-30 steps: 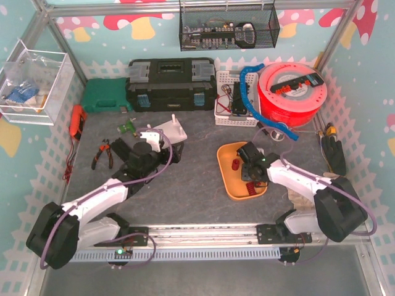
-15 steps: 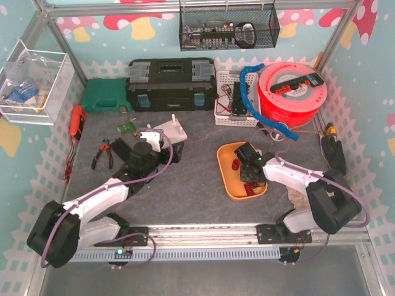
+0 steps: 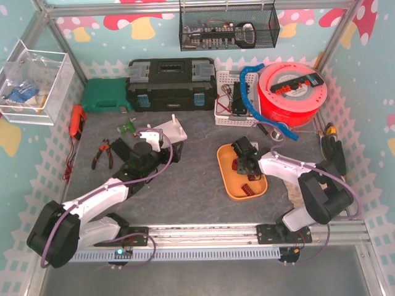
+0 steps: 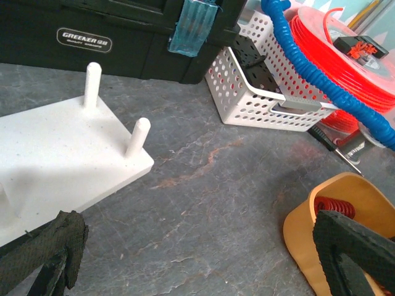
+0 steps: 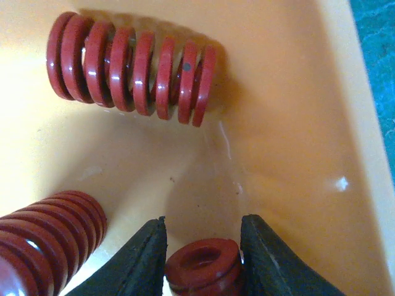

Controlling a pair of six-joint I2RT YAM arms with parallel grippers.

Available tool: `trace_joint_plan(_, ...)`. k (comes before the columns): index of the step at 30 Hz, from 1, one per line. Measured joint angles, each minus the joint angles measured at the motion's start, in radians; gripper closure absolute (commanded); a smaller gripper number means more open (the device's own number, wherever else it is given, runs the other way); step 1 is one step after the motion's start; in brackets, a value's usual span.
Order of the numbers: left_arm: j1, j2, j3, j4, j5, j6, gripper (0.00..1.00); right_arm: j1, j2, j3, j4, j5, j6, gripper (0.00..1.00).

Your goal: Install the large spring

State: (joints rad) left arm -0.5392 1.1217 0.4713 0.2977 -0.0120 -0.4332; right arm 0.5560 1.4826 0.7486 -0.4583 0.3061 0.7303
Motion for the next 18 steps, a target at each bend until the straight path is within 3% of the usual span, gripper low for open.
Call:
trace_joint_plan(6,0.000,0.000,0.000,0.000,-0.003,0.002,0.01,-0.004,0.004,0.001,0.004,-0.011,-0.021,0.55)
trace_joint_plan(18,0.000,0.000,0.000,0.000,-0.003,0.003,0.01,-0.005,-0.078,-0.060,-0.035,-0.047,-0.026,0.55)
